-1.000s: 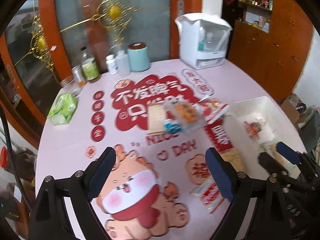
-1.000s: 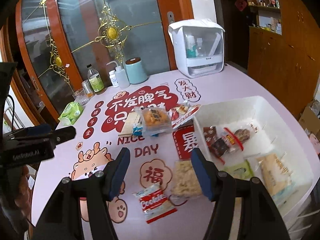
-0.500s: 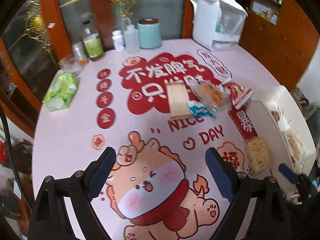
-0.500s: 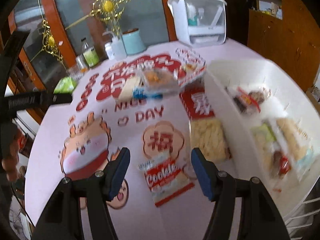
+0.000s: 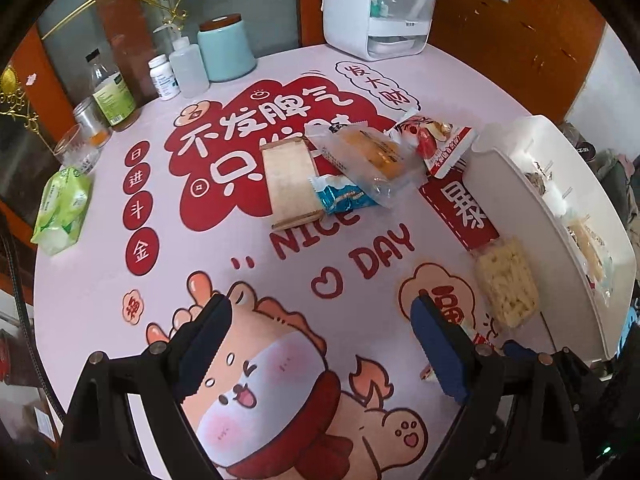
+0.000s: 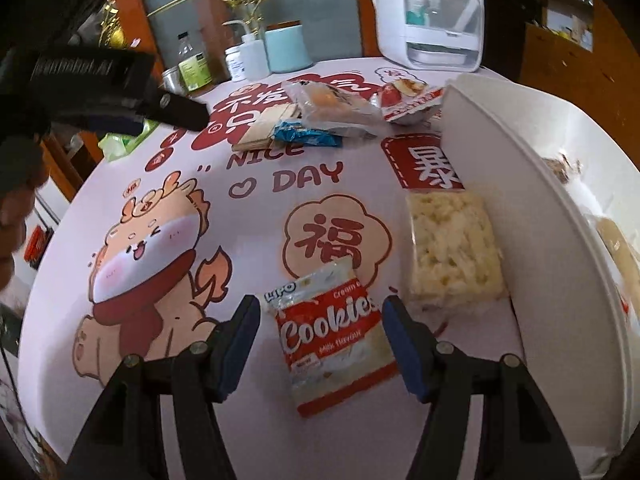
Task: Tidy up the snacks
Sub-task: 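Grasp the brown paper wafer packet with the left gripper while the right gripper grasps the Cookies packet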
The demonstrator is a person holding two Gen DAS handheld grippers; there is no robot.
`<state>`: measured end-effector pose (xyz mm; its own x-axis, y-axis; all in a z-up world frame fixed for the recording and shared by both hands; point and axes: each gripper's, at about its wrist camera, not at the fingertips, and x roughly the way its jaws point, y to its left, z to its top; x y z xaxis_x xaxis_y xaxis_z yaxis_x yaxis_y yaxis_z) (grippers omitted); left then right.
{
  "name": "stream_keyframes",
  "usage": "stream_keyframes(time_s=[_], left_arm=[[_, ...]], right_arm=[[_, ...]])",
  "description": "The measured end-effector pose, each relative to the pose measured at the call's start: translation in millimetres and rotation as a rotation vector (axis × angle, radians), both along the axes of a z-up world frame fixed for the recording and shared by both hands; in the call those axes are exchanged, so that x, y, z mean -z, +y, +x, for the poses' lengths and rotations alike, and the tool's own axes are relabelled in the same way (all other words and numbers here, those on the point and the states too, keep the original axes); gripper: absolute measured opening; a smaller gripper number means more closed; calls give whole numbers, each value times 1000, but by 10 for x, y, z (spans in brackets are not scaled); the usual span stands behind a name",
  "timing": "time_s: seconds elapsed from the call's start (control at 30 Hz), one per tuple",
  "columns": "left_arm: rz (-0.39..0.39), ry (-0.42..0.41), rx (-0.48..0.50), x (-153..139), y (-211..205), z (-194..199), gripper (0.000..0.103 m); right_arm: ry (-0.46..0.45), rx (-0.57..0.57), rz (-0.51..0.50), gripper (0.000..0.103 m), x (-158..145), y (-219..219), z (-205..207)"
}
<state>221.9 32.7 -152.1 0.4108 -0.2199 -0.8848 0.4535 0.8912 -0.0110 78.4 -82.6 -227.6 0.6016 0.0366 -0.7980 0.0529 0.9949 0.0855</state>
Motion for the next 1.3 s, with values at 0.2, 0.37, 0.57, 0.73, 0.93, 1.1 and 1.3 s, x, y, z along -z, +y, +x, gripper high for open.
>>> stream_keyframes(time_s=[0.2,0.37,0.57,0.73,0.93,1.1,1.3], left_arm=[[-17,5,-26,24,-40,238,90],[24,0,-28,143,-108,506,90],[55,40,-39,381,-176,852,90],[48,74,-110,505,-135,1187,90],[-8,121,-188,616,-112,1610,90],[-34,177,-200,810,-226,1815,90],[34,210,-213,1044,-384,1934,90]], right_arm=[[37,-85,-25,64,117,67,186],[77,-149,-9,67,157,67,275],[79,-212,-11,68,160,60,252],[74,-228,-1,71,165,48,237],[68,-238,-7,73,172,59,230],[60,-251,-7,73,178,63,221],[58,-265,-53,73,188,123,204]])
